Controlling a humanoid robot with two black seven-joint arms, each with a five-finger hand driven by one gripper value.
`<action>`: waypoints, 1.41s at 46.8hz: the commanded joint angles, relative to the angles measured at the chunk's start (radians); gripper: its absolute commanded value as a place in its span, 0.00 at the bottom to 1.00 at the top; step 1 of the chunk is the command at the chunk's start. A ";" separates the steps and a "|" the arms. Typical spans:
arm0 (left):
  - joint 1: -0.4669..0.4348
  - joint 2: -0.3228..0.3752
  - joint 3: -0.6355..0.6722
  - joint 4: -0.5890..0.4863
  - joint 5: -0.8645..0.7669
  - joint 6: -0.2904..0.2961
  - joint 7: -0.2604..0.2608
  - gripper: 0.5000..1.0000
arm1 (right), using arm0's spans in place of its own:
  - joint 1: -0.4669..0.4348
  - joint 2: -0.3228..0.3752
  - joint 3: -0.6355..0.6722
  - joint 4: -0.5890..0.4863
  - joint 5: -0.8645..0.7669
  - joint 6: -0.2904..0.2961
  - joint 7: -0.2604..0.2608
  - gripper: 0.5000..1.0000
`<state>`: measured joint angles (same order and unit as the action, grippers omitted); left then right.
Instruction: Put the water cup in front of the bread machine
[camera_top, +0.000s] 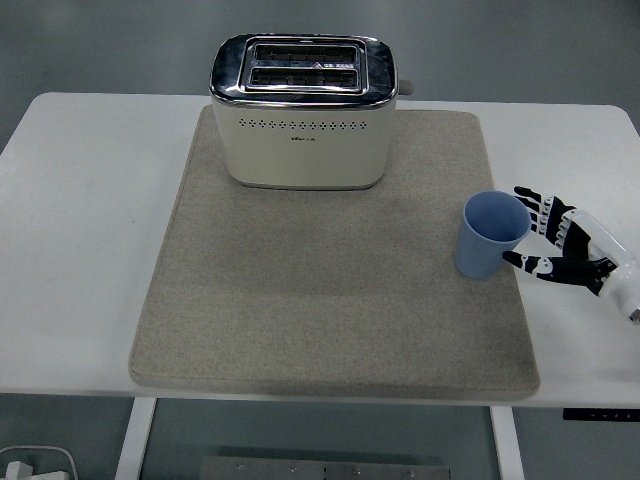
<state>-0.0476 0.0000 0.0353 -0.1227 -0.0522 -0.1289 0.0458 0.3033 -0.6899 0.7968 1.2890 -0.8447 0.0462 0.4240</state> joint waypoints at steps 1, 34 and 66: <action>0.000 0.000 0.000 0.000 0.000 0.000 0.000 0.99 | 0.003 -0.003 0.002 0.000 -0.001 0.003 -0.014 0.85; 0.000 0.000 0.000 0.000 0.000 0.000 0.000 0.99 | 0.020 0.006 0.001 0.012 0.003 0.070 -0.018 0.85; 0.000 0.000 0.000 0.000 0.000 0.000 0.000 0.99 | 0.043 0.055 -0.001 0.016 -0.001 0.072 -0.018 0.85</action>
<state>-0.0475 0.0000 0.0356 -0.1227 -0.0521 -0.1288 0.0461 0.3481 -0.6351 0.7963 1.3056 -0.8449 0.1177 0.4066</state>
